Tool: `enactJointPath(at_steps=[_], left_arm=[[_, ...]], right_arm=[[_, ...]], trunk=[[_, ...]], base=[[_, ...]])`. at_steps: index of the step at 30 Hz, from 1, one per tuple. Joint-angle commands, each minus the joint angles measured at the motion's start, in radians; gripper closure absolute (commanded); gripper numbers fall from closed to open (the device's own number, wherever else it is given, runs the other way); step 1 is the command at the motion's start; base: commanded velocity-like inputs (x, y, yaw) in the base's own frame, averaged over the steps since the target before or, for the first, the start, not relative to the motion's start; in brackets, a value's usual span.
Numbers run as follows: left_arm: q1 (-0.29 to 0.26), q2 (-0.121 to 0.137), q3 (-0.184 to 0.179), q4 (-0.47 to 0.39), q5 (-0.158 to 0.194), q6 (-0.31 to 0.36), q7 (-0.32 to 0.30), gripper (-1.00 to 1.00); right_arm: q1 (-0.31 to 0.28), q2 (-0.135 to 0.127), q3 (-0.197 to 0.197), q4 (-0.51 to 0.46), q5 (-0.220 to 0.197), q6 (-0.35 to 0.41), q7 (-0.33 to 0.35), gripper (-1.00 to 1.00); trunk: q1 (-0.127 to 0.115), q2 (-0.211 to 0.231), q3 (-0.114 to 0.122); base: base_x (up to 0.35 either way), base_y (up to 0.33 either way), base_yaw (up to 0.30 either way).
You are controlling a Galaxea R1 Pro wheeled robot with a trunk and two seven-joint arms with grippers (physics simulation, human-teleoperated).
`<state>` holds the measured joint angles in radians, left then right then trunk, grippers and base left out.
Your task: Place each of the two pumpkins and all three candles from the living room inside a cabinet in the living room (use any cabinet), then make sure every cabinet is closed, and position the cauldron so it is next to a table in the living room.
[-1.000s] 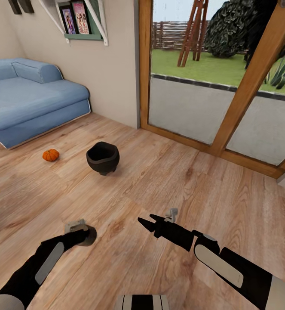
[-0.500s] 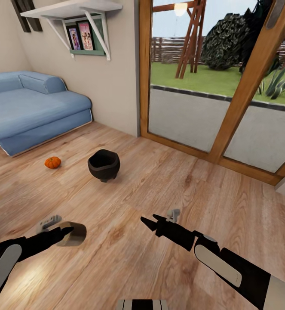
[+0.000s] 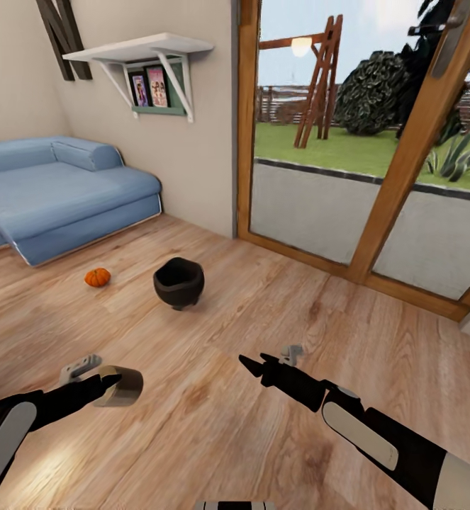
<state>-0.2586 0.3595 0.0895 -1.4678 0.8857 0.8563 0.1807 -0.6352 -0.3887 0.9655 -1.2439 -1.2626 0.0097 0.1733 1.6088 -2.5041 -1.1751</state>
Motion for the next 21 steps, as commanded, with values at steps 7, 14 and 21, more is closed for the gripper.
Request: enactJointPath(at_steps=[7,14,21], left_arm=[[-0.001,-0.002,-0.002,0.005,0.012,0.004,0.010,1.00],[-0.001,-0.023,-0.003,0.006,0.011,0.004,0.013,1.00],[-0.002,-0.062,-0.005,0.006,0.013,0.004,0.112,1.00]], right_arm=[[-0.001,-0.001,-0.010,0.001,-0.011,0.001,0.007,-1.00],[-0.001,-0.001,-0.010,0.001,-0.010,0.001,0.008,-1.00],[-0.001,-0.001,-0.010,0.001,-0.010,0.001,0.008,-1.00]], trunk=[[-0.003,0.001,0.028],[-0.007,0.003,0.059],[-0.017,0.018,0.092]], base=[[-0.090,0.000,0.061],[-0.174,0.000,0.087],[-0.067,0.000,0.186]])
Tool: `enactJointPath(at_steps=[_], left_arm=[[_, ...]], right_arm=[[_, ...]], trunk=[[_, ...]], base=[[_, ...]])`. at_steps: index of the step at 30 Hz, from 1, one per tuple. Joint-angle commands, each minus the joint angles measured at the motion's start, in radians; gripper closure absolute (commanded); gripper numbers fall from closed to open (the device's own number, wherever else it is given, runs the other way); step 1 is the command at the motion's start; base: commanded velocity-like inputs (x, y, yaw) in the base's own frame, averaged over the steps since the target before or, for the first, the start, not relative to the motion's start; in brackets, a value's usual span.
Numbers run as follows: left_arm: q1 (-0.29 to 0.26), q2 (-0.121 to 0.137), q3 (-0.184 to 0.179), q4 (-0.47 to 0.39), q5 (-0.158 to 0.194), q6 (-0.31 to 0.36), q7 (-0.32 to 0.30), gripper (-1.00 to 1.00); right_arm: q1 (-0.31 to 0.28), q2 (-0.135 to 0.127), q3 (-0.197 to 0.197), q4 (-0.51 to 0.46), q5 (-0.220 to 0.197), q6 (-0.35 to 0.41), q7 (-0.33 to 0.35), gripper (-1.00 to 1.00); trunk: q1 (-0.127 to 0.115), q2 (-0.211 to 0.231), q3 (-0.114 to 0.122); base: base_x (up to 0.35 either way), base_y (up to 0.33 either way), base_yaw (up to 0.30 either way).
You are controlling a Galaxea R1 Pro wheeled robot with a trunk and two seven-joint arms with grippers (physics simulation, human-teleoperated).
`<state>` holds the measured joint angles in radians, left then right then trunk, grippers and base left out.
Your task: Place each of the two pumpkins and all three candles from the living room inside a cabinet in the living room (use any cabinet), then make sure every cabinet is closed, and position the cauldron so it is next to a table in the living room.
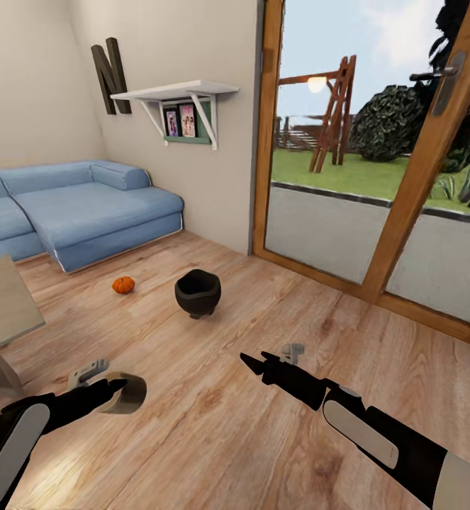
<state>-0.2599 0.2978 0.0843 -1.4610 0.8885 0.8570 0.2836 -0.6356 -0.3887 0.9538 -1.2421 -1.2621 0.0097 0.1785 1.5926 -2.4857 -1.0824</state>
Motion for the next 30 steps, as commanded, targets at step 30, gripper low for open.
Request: enactJointPath(at_steps=[30], left_arm=[[-0.001,-0.009,-0.001,-0.008,0.010,0.004,0.017,1.00]], right_arm=[[-0.001,-0.001,0.002,0.000,-0.010,0.001,-0.001,-1.00]], trunk=[[-0.027,0.049,0.054]], base=[[-0.012,0.000,0.192]])
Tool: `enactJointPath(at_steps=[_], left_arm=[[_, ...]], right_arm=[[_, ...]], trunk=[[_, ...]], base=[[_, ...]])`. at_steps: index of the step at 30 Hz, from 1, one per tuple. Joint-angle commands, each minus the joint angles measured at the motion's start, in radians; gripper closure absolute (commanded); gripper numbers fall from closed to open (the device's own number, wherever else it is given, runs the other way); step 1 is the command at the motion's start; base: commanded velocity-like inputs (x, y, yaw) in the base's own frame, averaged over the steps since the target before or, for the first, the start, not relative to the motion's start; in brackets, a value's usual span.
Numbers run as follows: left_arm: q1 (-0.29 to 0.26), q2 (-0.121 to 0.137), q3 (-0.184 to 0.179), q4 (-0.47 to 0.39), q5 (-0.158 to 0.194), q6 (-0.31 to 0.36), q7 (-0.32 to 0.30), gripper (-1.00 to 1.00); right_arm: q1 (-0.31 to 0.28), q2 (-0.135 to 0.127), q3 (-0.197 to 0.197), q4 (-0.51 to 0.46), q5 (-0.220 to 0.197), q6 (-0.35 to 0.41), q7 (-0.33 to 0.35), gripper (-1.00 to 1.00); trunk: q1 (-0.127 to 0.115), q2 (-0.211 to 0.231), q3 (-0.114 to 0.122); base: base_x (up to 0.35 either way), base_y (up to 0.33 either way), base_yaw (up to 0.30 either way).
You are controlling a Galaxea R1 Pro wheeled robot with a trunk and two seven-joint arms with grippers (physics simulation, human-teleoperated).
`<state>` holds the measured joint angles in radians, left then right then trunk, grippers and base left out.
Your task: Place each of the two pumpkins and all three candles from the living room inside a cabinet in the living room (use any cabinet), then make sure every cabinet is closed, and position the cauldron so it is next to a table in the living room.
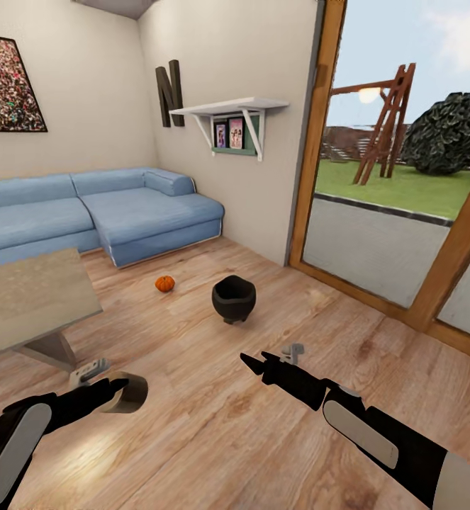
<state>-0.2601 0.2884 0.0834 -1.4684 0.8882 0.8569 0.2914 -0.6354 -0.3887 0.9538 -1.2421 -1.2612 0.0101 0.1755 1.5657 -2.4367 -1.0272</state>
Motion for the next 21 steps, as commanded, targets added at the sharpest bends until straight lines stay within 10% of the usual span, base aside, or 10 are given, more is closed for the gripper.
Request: enactJointPath(at_steps=[1,21], left_arm=[[-0.001,0.000,0.000,0.000,0.010,0.004,0.009,1.00],[-0.001,0.000,0.003,0.003,0.011,0.004,0.009,1.00]], right_arm=[[-0.001,-0.001,0.002,0.000,-0.010,0.001,0.002,-1.00],[-0.001,-0.001,0.002,0.000,-0.007,0.001,0.001,-1.00]], trunk=[[-0.004,0.007,0.003],[-0.081,0.147,0.088]], base=[[0.000,0.000,0.193],[-0.022,0.000,0.193]])
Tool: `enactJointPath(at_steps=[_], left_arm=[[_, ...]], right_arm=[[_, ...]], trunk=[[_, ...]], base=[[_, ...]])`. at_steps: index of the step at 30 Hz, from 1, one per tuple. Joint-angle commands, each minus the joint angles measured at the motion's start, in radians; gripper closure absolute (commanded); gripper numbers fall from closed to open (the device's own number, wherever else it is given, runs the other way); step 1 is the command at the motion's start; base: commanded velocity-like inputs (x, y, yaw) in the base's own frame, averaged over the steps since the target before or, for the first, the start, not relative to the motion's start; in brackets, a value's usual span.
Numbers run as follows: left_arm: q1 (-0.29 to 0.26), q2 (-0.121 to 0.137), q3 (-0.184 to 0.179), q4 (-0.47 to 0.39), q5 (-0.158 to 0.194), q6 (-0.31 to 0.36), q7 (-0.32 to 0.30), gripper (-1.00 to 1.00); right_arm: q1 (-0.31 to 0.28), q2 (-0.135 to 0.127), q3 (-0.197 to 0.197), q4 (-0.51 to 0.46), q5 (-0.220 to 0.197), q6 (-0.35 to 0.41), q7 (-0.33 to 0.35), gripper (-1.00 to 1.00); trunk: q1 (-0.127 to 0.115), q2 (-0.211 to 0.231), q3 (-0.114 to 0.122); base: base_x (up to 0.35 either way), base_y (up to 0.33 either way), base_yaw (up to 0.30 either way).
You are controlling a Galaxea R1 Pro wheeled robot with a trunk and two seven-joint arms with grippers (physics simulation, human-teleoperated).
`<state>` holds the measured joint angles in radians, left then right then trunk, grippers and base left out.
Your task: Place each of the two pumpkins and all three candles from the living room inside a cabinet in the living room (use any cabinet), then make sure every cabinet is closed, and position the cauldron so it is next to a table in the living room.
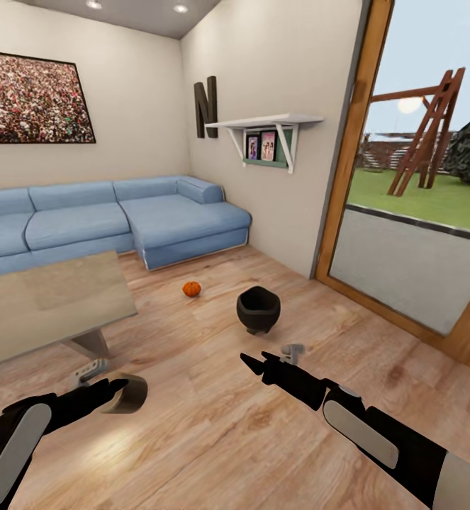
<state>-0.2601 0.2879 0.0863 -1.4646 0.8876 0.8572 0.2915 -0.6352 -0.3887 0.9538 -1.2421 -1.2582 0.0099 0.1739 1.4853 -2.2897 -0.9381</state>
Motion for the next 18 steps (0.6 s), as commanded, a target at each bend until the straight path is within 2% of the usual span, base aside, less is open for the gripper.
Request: enactJointPath(at_steps=[1,9,15,18], left_arm=[[-0.001,0.000,0.000,-0.001,0.011,0.003,0.009,1.00],[-0.001,0.000,0.001,-0.001,0.011,0.003,0.009,1.00],[-0.001,0.000,0.001,-0.002,0.012,0.003,0.009,1.00],[-0.001,0.000,0.000,-0.002,0.025,0.003,0.009,1.00]], right_arm=[[-0.001,-0.001,0.002,0.000,-0.010,0.001,0.002,-1.00],[-0.001,-0.001,0.003,0.000,-0.008,0.001,0.002,-1.00],[-0.001,-0.001,0.003,0.000,-0.005,0.001,0.002,-1.00],[-0.001,-0.001,0.003,-0.001,-0.005,0.001,0.002,-1.00]], trunk=[[-0.004,0.007,0.003],[-0.035,0.063,0.037],[-0.035,0.063,0.044],[-0.035,0.063,0.047]], base=[[-0.032,0.000,0.193],[-0.006,0.000,0.193],[0.000,0.000,0.193],[-0.016,0.000,0.193]])
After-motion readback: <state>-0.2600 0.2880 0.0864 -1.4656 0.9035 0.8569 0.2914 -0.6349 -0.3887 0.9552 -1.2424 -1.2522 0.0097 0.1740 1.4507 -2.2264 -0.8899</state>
